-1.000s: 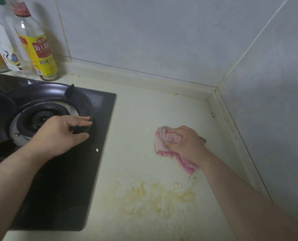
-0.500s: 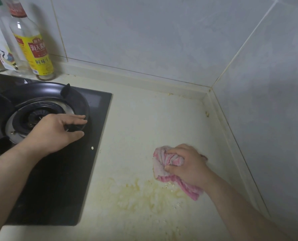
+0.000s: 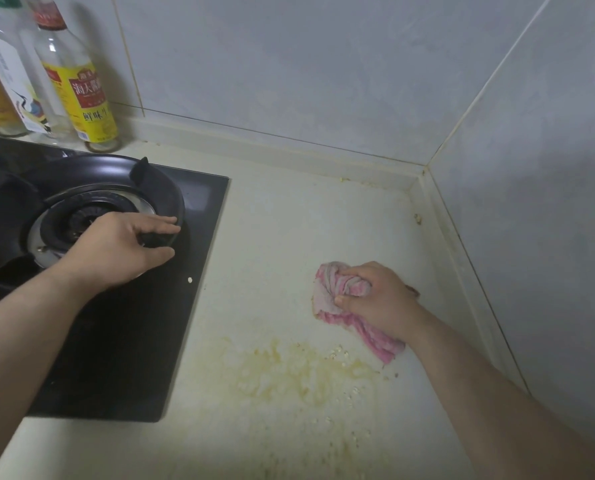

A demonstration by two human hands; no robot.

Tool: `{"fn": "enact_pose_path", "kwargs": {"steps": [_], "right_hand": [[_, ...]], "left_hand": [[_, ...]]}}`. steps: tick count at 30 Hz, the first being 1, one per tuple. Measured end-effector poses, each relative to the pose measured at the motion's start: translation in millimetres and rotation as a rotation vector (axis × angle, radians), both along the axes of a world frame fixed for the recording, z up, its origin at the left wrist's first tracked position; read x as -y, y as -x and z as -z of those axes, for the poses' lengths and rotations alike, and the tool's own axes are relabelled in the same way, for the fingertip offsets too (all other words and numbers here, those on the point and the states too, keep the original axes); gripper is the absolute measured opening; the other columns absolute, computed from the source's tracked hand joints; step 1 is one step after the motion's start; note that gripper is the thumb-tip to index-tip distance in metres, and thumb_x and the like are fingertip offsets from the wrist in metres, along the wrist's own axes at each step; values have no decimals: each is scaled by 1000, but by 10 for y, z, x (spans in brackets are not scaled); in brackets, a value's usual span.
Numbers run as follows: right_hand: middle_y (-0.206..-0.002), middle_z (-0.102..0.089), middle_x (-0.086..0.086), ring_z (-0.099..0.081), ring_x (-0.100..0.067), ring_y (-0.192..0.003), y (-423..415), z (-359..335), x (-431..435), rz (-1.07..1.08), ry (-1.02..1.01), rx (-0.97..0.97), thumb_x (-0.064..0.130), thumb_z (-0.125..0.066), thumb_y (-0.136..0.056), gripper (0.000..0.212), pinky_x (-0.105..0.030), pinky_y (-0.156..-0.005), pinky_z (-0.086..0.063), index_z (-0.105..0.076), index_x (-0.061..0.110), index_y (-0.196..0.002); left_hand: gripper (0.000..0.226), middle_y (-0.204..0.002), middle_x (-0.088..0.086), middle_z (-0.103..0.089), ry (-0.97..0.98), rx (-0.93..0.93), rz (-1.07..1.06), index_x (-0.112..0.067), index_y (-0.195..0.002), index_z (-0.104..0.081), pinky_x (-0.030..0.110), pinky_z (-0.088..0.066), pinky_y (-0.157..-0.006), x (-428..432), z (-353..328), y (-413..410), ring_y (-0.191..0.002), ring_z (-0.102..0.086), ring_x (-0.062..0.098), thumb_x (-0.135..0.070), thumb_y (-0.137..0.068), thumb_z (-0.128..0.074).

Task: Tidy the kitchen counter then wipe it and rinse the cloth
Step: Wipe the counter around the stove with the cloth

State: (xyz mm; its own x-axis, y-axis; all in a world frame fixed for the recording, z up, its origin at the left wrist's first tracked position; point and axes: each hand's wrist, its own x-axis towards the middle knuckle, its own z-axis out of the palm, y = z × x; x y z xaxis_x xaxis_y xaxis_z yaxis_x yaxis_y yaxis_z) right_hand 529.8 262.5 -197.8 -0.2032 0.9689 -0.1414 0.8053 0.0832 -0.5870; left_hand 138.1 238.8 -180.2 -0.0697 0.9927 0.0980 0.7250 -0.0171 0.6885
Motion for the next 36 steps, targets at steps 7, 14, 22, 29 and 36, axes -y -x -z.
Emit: {"fn": "enact_pose_path", "kwargs": {"steps": [7, 14, 22, 29, 36], "right_hand": [[-103, -51, 19, -52, -8, -107, -1, -28, 359, -16, 11, -2, 36, -80, -72, 47, -26, -92, -39, -65, 32, -116], [-103, -50, 24, -50, -6, -109, -37, -35, 663, -18, 15, 3, 38, -79, -72, 48, -25, -93, -38, -66, 33, -117], [-101, -52, 17, -51, -10, -106, 29, -12, 630, -3, -44, 19, 34, -78, -74, 44, -29, -95, -41, -67, 28, -117], [-104, -56, 10, -56, -14, -106, 154, 36, 443, 43, -31, -30, 35, -78, -74, 45, -34, -97, -45, -67, 27, -117], [-103, -54, 13, -53, -14, -109, 134, 62, 561, 47, -19, -30, 39, -76, -75, 44, -36, -99, -43, -67, 30, -116]], "left_hand": [[33, -122, 2, -65, -43, -276, 30, -13, -111, -70, 30, -40, -100, 143, -224, -152, -114, -58, 23, -16, -78, -73], [49, -107, -12, -64, -50, -109, 90, -17, -103, -73, 20, -37, -97, 926, -361, -609, -105, -56, 5, -48, -74, -47], [41, -130, -3, -58, 180, -268, -20, -16, -120, -66, 26, -35, -100, 1295, -67, -390, -124, -51, 16, -13, -79, -71], [46, -131, -11, -54, 262, -395, 35, -22, -124, -63, 28, -43, -96, 1153, 20, -248, -116, -55, 13, -27, -79, -72], [43, -126, -16, -55, 264, -422, 12, -27, -120, -65, 28, -44, -87, 1111, -20, -246, -111, -55, 10, -31, -78, -73]]}}
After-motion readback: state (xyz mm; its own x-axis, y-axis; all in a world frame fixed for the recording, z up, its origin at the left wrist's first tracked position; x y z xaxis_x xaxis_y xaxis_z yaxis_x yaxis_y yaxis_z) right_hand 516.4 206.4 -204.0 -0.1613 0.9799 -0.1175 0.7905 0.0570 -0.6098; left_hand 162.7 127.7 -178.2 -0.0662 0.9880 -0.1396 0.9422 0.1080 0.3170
